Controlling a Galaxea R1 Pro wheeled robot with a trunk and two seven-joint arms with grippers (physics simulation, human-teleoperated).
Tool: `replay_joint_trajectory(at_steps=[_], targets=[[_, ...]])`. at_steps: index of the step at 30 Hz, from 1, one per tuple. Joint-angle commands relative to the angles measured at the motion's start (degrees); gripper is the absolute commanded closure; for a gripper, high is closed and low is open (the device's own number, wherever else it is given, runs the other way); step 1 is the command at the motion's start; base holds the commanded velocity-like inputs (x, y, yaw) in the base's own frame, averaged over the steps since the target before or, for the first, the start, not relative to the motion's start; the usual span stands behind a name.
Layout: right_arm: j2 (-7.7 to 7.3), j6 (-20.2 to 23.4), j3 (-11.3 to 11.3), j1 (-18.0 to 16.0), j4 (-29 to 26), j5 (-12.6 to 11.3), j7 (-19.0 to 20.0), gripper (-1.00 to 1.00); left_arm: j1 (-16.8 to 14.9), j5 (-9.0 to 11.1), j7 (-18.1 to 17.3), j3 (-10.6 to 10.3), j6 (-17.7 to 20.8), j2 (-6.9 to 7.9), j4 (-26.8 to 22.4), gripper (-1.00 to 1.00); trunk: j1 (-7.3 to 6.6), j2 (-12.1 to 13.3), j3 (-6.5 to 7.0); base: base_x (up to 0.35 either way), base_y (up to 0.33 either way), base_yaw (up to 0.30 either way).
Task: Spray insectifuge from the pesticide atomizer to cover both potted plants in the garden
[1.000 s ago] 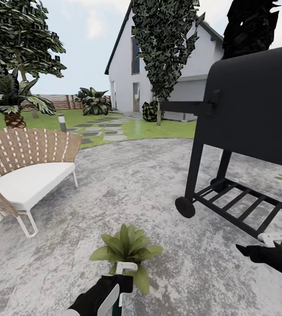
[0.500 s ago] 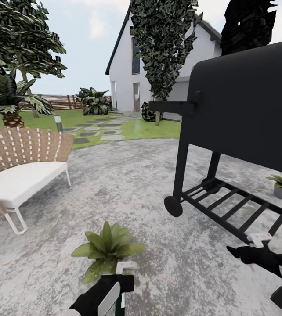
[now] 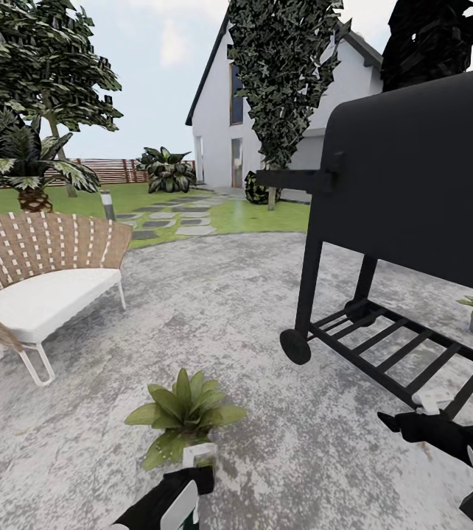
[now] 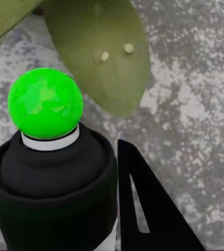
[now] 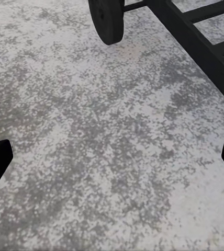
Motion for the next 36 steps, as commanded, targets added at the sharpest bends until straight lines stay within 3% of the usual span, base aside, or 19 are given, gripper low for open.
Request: replay_joint_trajectory(at_steps=[1, 3, 9, 12, 14, 16, 17, 19, 21, 25, 29, 36], targets=[[0.0, 0.0, 0.0, 0.0, 0.0, 0.0, 0.8, -1.0, 0.0, 0.0, 0.8, 0.0, 1.0, -0.09, 0.3, 1.0, 0.0, 0.0, 0.0, 0.0, 0.0, 0.0], [-0.08, 0.0, -0.1, 0.0, 0.0, 0.0, 3.6, -1.0, 0.0, 0.2, 3.4, 0.0, 3.9, -0.17, 0.5, 1.0, 0.0, 0.0, 0.0, 0.0, 0.0, 0.0], [-0.1, 0.1, -0.1, 0.0, 0.0, 0.0, 3.9, -1.0, 0.0, 0.7, 3.1, 0.0, 5.7, -0.21, 0.0, 1.0, 0.0, 0.0, 0.0, 0.0, 0.0, 0.0], [-0.1, 0.1, -0.1, 0.0, 0.0, 0.0, 3.9, -1.0, -0.7, 0.7, 3.6, -0.2, 7.0, -0.25, -2.7, 1.0, 0.0, 0.0, 0.0, 0.0, 0.0, 0.0], [0.0, 0.1, -0.1, 0.0, 0.0, 0.0, 3.9, -1.0, -2.8, 0.8, 6.6, -0.2, 14.2, -0.59, -5.1, 1.0, 0.0, 0.0, 0.0, 0.0, 0.0, 0.0], [0.1, 0.2, 0.6, 0.0, 0.0, 0.0, 3.9, -1.0, -3.1, 1.2, 10.0, -0.2, 15.9, -0.63, -5.5, 1.0, 0.0, 0.0, 0.0, 0.0, 0.0, 0.063], [0.09, 0.2, 1.4, 0.0, 0.0, 0.0, 3.9, -1.0, -3.1, 1.8, 11.7, -0.1, 16.0, -0.62, -5.6, 1.0, 0.0, 0.0, 0.0, 0.0, 0.0, 0.166], [0.08, 0.2, 2.2, 0.0, 0.0, 0.0, 3.8, -1.0, -3.2, 7.5, 17.4, -0.1, 15.3, -0.56, -7.6, 1.0, 0.0, 0.0, 0.0, 0.0, 0.0, 0.183], [0.08, 0.2, 2.2, 0.0, 0.0, 0.0, 3.8, -1.0, -3.2, 10.1, 18.8, -0.1, 15.1, -0.37, -8.1, 1.0, 0.0, 0.0, 0.0, 0.0, 0.0, 0.061], [0.08, 0.2, 2.3, 0.0, 0.0, 0.0, 3.8, -1.0, -5.0, 10.9, 19.3, -0.1, 14.1, 0.36, -8.0, 1.0, 0.0, 0.0, 0.0, 0.0, 0.0, 0.007], [0.06, 0.2, 2.3, 0.0, 0.0, 0.0, 3.8, -1.0, -9.2, 11.2, 18.9, -0.1, 14.5, 0.41, -5.6, 1.0, 0.0, 0.0, 0.0, 0.0, 0.0, 0.0], [-0.01, 0.2, 2.3, 0.0, 0.0, 0.0, 3.9, -1.0, -9.6, 11.4, 18.2, 0.0, 14.5, 0.52, -4.0, 1.0, 0.0, 0.0, 0.0, 0.001, 0.0, 0.0]])
